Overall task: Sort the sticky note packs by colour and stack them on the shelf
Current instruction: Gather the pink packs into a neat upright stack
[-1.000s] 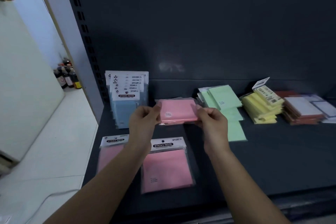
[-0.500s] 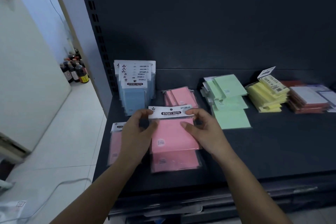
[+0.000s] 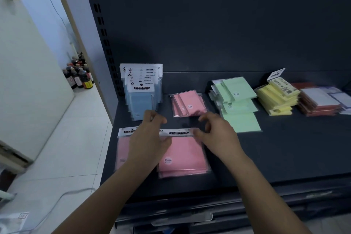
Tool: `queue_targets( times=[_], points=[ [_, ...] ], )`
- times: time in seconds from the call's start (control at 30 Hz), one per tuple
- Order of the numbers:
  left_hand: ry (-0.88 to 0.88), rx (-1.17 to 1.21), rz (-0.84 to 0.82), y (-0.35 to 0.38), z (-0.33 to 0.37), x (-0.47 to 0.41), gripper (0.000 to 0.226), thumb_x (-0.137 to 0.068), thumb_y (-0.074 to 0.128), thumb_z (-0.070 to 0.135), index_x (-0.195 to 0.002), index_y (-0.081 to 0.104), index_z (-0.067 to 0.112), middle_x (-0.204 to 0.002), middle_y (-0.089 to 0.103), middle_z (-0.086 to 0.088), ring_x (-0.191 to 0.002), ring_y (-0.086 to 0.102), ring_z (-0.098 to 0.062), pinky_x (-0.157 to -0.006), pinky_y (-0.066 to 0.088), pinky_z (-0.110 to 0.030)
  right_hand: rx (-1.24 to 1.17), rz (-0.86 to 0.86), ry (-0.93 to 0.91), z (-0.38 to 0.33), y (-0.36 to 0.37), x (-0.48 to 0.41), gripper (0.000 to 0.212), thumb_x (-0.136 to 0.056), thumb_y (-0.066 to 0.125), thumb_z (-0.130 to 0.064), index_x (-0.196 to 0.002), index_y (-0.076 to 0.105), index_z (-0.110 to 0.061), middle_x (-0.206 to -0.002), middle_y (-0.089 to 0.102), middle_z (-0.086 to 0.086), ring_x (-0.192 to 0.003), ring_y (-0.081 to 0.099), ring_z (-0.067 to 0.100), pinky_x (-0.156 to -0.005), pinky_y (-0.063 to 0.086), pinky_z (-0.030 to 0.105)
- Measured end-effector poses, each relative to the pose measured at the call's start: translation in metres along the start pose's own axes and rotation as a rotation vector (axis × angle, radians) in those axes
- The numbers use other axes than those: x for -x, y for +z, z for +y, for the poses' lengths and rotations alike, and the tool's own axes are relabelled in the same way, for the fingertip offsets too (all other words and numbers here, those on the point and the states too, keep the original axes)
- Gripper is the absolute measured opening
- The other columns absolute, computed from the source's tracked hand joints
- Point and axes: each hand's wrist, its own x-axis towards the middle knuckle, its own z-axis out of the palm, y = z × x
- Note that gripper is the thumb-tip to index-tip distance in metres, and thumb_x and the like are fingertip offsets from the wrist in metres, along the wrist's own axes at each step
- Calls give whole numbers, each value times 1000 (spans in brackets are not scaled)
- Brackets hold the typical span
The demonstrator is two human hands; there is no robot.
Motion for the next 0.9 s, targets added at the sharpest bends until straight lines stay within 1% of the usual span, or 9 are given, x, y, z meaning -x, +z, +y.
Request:
queue_targets(
  times=[0.1, 0.2, 0.33, 0.47, 0.57, 0.63, 0.7, 0.8, 0.9],
  points=[
    [41, 191, -28, 4, 18, -19, 42, -81, 68, 21, -119, 52, 14, -117, 47, 3, -95, 50, -12, -82, 40, -24, -221, 156, 14, -4, -2, -18, 27, -85, 62, -13, -112, 59, -10, -103, 64, 3, -95, 59, 20, -83, 47, 29],
    [46, 370, -179, 14, 35, -41, 50, -85, 60, 13, -133, 44, 12, -123, 57, -5, -115, 51, -20, -101, 39, -36, -280, 86, 31, -7, 1, -35, 41, -85, 56, -7, -126, 54, -7, -116, 64, 8, -107, 58, 23, -90, 45, 29],
    [-140, 435, -300, 29, 45, -58, 64, -77, 55, 21, -139, 37, 16, -130, 52, -9, -121, 49, -27, -105, 37, -43, -409, -2, 157, -2, 9, -44, 45, -87, 56, -13, -132, 50, -13, -122, 60, 2, -113, 56, 17, -97, 43, 31],
    [-389, 689, -219, 35, 50, -65, 61, -69, 58, 28, -129, 47, 26, -129, 50, -8, -120, 48, -26, -106, 37, -43, -608, 29, 223, 1, 12, -51, 39, -85, 57, -8, -123, 54, -16, -111, 64, -1, -102, 59, 14, -90, 45, 28],
    [-446, 849, -117, 35, 51, -69, 47, -65, 59, 22, -112, 54, 23, -120, 56, -6, -109, 55, -20, -99, 45, -33, -697, 67, 239, 0, 12, -53, 34, -83, 58, -3, -115, 55, -14, -110, 66, 4, -102, 62, 19, -95, 48, 35],
    [-415, 955, -54, 36, 51, -71, 33, -78, 59, 8, -108, 53, 19, -107, 59, -2, -91, 59, -10, -72, 52, -13, -811, 126, 266, 0, 11, -51, 23, -83, 59, 0, -102, 58, -13, -104, 67, 8, -96, 63, 20, -92, 49, 32],
    [-365, 1007, 21, 36, 52, -72, 25, -84, 57, 2, -101, 54, 20, -94, 59, 4, -78, 56, -2, -55, 45, -6, -943, 186, 311, -1, 10, -48, 15, -84, 59, 0, -91, 58, -14, -93, 66, 13, -84, 62, 22, -85, 51, 34],
    [-315, 1020, 138, 36, 52, -69, 20, -87, 60, 5, -85, 53, 23, -80, 56, 8, -68, 53, 0, -56, 44, -7, -1155, 192, 373, -5, 11, -43, 9, -85, 64, -5, -86, 59, -12, -90, 66, 15, -81, 64, 22, -79, 56, 33],
    [-341, 1039, 148, 29, 42, -64, 25, -88, 53, -1, -79, 48, 22, -80, 55, 3, -70, 52, -8, -61, 45, -20, -1161, 182, 358, -11, 13, -42, 8, -85, 66, -9, -87, 58, -11, -88, 64, 17, -76, 61, 23, -72, 54, 33]
  ],
)
